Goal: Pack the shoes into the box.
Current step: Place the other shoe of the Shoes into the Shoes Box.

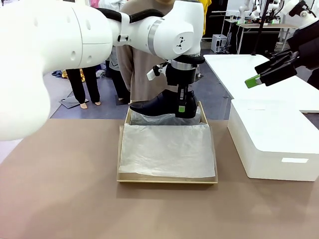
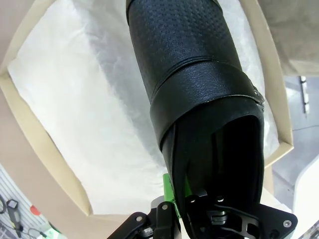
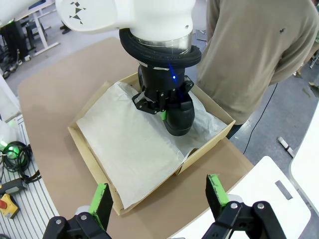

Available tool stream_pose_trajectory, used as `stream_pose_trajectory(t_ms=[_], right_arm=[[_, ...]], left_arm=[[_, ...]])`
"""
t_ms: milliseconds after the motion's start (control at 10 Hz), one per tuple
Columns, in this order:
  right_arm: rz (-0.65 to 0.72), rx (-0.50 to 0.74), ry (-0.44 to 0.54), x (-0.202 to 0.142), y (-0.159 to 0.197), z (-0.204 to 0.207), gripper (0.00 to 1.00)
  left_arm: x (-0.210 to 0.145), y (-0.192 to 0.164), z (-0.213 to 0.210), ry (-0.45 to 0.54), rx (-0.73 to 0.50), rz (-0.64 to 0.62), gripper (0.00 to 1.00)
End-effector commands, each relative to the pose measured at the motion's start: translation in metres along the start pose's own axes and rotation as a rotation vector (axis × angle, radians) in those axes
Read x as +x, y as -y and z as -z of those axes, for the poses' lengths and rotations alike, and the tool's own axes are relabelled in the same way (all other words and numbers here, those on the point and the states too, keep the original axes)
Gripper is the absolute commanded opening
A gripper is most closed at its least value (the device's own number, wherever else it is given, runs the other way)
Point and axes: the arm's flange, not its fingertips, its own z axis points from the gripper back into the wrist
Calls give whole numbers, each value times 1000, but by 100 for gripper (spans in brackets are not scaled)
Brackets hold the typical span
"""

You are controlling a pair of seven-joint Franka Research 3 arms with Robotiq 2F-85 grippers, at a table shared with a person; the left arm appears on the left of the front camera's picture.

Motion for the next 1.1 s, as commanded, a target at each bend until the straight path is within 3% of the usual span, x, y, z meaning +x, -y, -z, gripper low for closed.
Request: stream_pose_trajectory(t_ms=[0, 1000], right_arm=[[2, 12, 15, 0, 0, 1, 100], [2, 12, 15, 0, 0, 1, 100]], left_arm=[[1, -2, -2, -2, -6, 14, 0], [-15, 15, 6, 6, -17, -117, 0]])
